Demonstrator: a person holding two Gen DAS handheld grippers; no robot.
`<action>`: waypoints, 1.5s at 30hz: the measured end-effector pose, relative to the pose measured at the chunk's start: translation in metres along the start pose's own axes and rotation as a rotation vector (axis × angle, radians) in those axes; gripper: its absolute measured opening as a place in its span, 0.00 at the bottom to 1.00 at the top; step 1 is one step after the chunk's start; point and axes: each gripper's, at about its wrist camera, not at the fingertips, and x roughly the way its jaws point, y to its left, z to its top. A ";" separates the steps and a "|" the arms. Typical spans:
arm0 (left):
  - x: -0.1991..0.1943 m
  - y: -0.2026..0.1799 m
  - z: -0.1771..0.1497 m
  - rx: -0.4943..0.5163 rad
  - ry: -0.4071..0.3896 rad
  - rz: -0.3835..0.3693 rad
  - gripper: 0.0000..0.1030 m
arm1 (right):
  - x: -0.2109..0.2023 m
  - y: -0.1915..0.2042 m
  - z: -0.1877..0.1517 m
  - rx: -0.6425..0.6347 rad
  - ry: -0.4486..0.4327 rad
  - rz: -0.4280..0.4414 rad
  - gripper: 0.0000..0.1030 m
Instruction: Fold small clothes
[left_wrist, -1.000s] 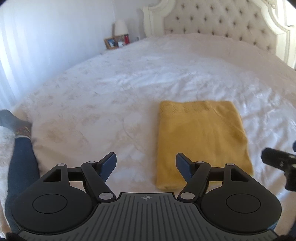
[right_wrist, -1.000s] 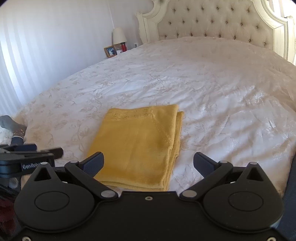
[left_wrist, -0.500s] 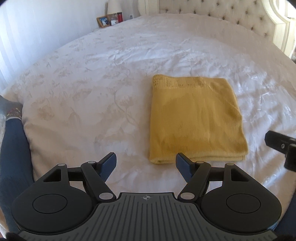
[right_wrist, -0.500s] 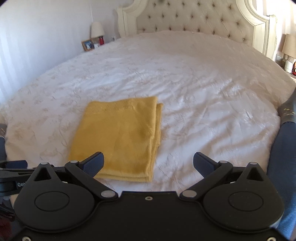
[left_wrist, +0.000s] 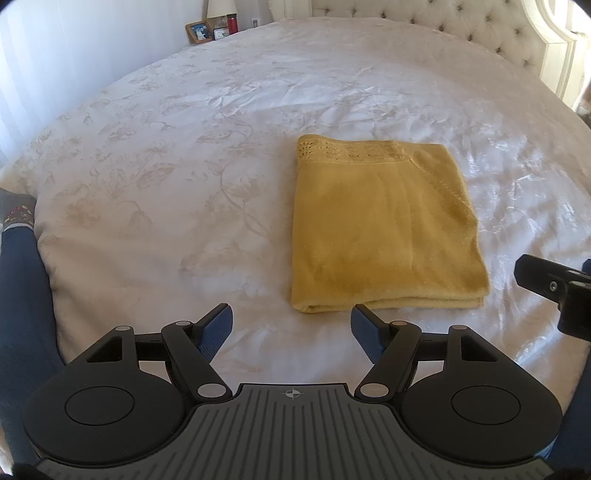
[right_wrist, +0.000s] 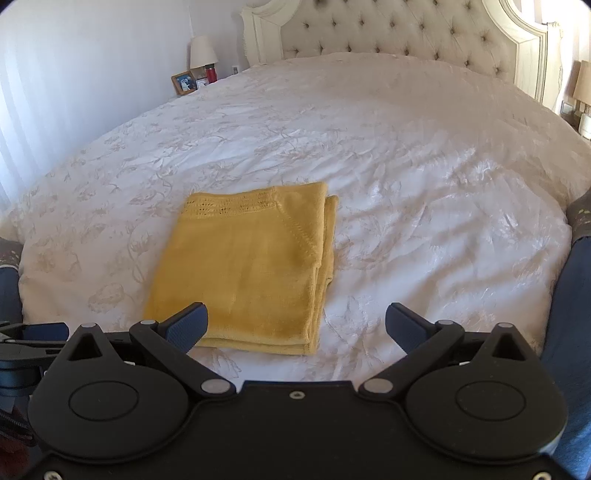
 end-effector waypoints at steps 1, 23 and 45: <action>0.000 0.000 0.000 0.002 0.000 -0.001 0.68 | 0.000 0.000 0.000 0.003 0.001 0.000 0.99; 0.002 -0.003 0.001 -0.006 0.021 -0.024 0.68 | 0.008 -0.003 -0.001 0.035 0.026 0.010 0.99; 0.004 -0.005 0.003 0.003 0.023 -0.019 0.68 | 0.010 -0.001 0.003 0.032 0.024 0.019 0.99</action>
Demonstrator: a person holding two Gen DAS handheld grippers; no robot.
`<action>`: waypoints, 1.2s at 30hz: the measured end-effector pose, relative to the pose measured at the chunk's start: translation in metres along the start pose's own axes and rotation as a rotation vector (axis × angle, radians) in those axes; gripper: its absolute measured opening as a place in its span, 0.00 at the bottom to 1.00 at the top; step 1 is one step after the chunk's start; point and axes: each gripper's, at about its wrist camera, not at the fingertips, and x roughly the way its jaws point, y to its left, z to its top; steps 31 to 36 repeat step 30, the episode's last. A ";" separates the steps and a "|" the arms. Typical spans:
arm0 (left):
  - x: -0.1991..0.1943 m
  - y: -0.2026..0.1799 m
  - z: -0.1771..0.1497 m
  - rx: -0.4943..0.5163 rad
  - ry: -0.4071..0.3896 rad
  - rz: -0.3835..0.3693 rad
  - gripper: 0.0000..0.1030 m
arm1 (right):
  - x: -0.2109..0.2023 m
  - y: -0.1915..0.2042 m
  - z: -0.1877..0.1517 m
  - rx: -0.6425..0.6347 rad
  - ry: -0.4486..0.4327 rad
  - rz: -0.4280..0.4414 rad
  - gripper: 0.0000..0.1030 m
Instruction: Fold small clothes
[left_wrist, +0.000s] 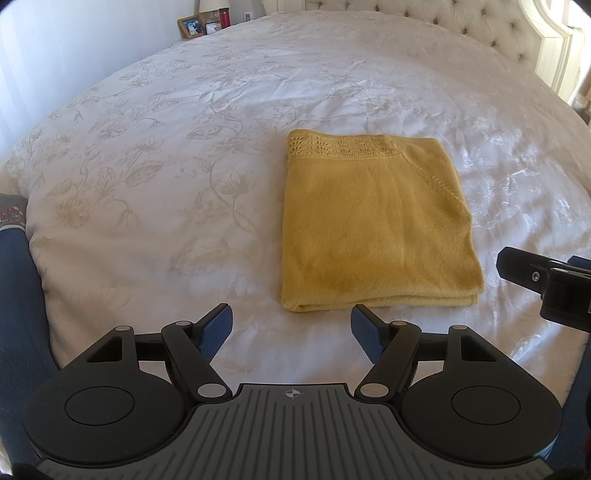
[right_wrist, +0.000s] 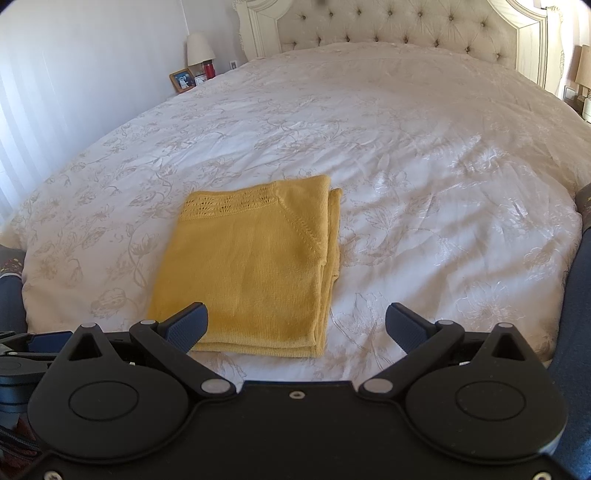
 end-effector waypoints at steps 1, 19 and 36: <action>0.000 0.000 0.000 0.000 0.000 0.001 0.68 | 0.000 0.000 0.000 0.000 0.000 0.000 0.99; 0.003 0.006 0.002 -0.004 0.001 0.011 0.68 | 0.005 -0.001 -0.004 0.010 0.019 0.011 0.99; 0.005 0.006 0.003 -0.003 0.006 0.015 0.68 | 0.009 -0.002 -0.006 0.023 0.030 0.019 0.99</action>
